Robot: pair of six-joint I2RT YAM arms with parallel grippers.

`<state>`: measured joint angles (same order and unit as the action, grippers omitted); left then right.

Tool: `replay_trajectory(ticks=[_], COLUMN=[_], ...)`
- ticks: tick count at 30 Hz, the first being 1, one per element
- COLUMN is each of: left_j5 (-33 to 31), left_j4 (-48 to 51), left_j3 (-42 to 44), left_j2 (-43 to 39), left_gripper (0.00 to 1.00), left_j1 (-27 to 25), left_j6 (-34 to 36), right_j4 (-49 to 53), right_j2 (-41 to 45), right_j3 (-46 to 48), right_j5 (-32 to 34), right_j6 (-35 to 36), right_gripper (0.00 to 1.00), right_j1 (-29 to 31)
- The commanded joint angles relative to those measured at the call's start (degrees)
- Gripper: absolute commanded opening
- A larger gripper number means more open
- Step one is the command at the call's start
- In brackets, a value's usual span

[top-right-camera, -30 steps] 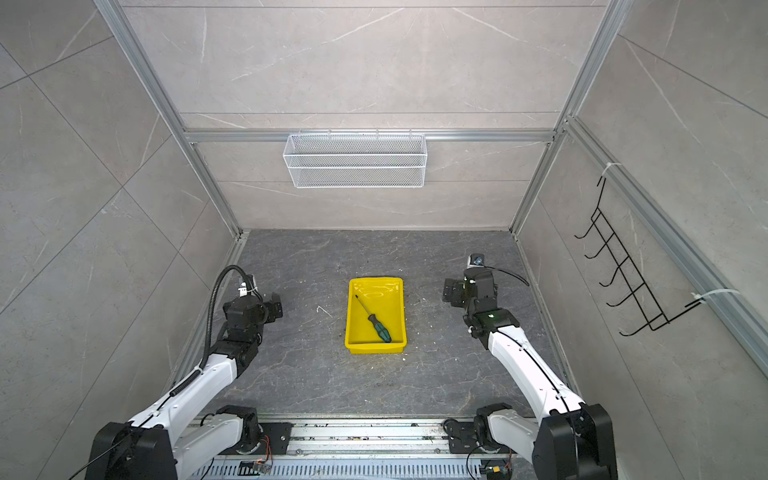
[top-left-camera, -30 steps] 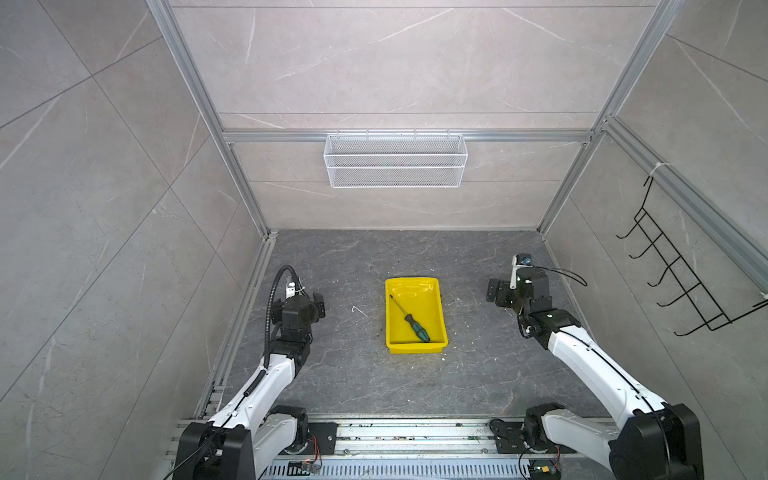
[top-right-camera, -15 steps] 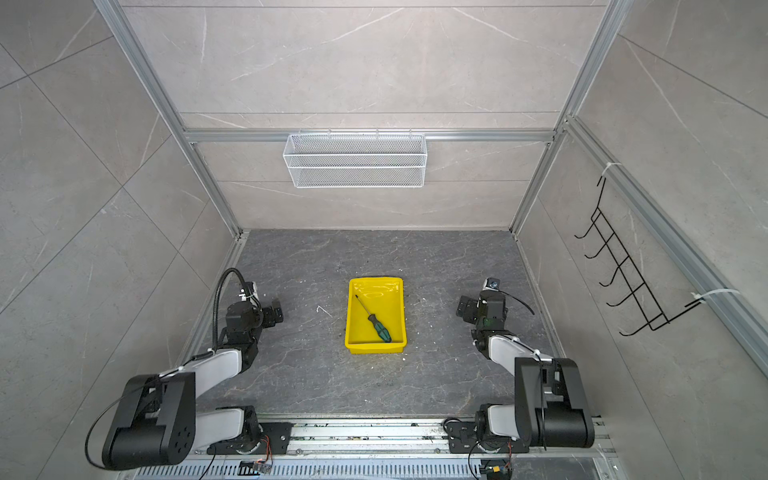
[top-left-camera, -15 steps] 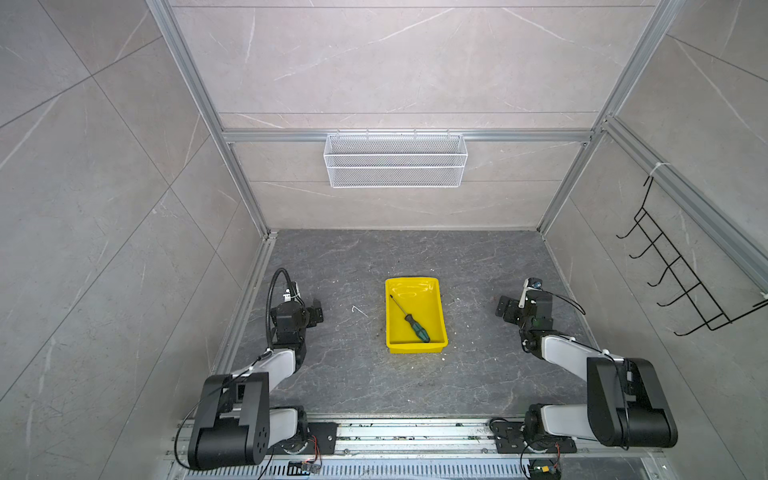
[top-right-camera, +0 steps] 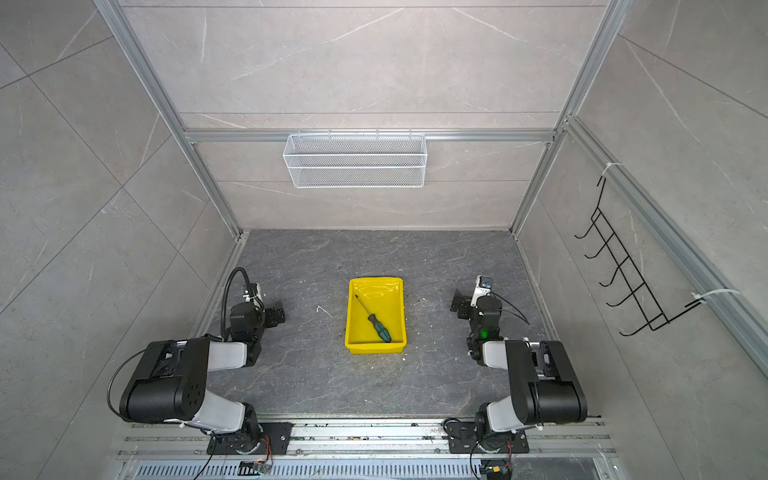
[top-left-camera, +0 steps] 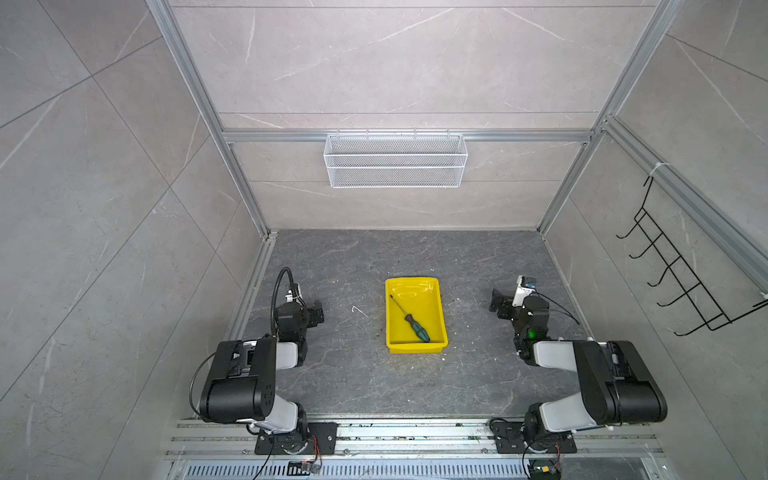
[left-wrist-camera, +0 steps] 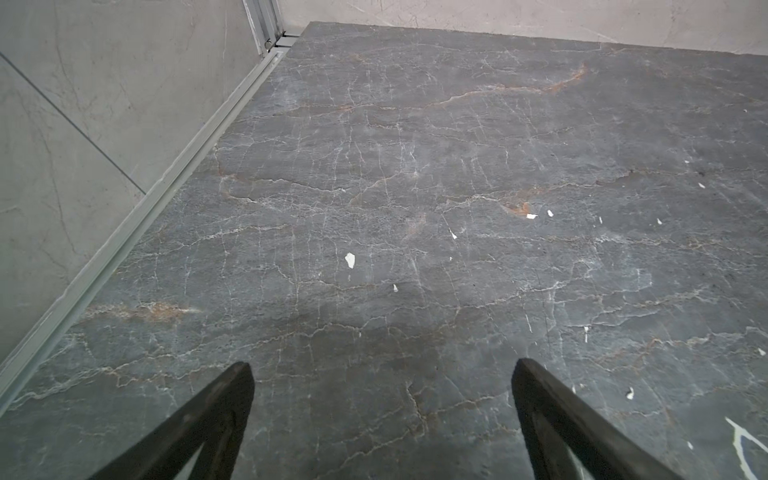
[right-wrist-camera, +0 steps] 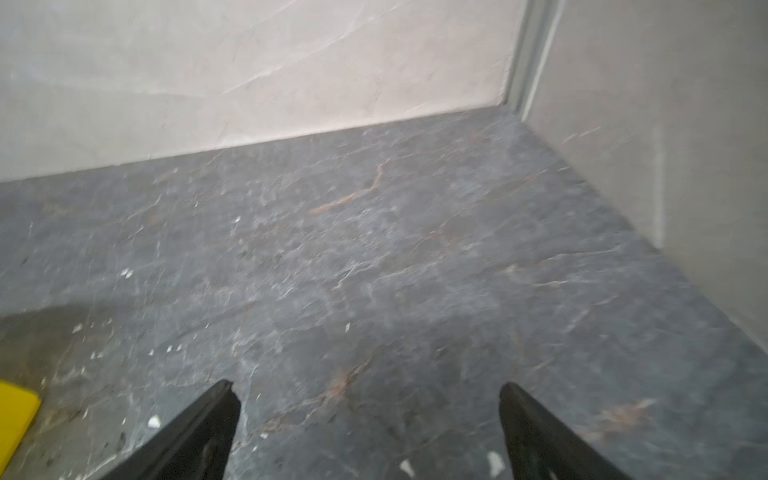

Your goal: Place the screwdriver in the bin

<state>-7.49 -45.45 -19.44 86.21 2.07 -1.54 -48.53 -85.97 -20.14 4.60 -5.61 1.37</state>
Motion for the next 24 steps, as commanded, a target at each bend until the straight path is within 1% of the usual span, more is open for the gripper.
replay_trajectory(ticks=[1, 3, 5, 24], left_j5=[1.40, 1.27, 1.31, 1.60], left_j4=[-2.71, -2.81, -2.80, -2.59], left_j3=[-1.34, -1.39, -1.39, -1.56], left_j2=[-0.25, -0.26, -0.26, -0.17], left_gripper=[1.00, 1.00, 1.00, 1.00], left_j1=[0.24, 0.27, 0.24, 0.40], left_j6=[0.58, 0.60, 0.59, 0.57], right_j4=[-4.38, -2.54, -3.85, -2.78], right_j2=[-1.11, -0.57, -0.92, -0.79], right_j3=[0.30, -0.03, 0.36, -0.07], right_j5=[-1.12, -1.26, -1.35, -1.66], right_j6=[3.72, 4.01, 4.34, 4.03], right_gripper=[1.00, 1.00, 0.99, 1.00], right_j1=[1.30, 1.51, 1.65, 1.61])
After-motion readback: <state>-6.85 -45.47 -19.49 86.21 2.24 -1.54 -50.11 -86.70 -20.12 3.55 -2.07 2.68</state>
